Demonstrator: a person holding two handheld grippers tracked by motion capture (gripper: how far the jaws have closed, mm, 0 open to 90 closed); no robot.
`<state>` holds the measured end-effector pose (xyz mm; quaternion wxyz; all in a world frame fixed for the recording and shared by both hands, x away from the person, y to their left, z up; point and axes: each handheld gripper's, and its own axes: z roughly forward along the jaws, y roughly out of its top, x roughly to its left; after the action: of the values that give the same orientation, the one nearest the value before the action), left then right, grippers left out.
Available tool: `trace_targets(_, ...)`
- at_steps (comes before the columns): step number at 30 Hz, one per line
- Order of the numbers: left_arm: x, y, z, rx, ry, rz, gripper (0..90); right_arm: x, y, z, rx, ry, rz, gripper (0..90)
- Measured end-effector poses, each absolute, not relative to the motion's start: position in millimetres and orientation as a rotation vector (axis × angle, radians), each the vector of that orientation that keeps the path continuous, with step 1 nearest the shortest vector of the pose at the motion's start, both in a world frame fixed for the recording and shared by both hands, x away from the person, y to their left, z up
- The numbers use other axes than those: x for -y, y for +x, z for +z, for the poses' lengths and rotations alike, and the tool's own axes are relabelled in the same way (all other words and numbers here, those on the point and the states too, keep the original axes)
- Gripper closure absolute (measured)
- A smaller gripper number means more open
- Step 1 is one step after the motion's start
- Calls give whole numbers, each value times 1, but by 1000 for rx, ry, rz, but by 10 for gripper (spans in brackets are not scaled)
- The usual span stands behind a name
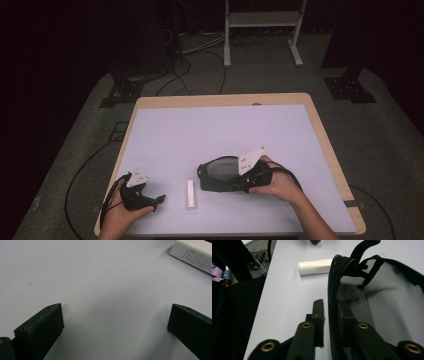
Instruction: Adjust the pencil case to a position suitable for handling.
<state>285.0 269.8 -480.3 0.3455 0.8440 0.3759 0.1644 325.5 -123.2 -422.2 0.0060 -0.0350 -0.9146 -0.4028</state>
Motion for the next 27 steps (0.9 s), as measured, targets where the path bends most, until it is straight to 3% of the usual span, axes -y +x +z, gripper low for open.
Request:
trace_targets(12, -270, 285, -480, -975, 2191, 427, 0, 146, 326, -404, 2871, -252, -1386, 529)
trace_targets(27, -270, 285, -480, -976, 2190, 428, 0, 183, 336, -395, 2903, -579, -1444, 390)
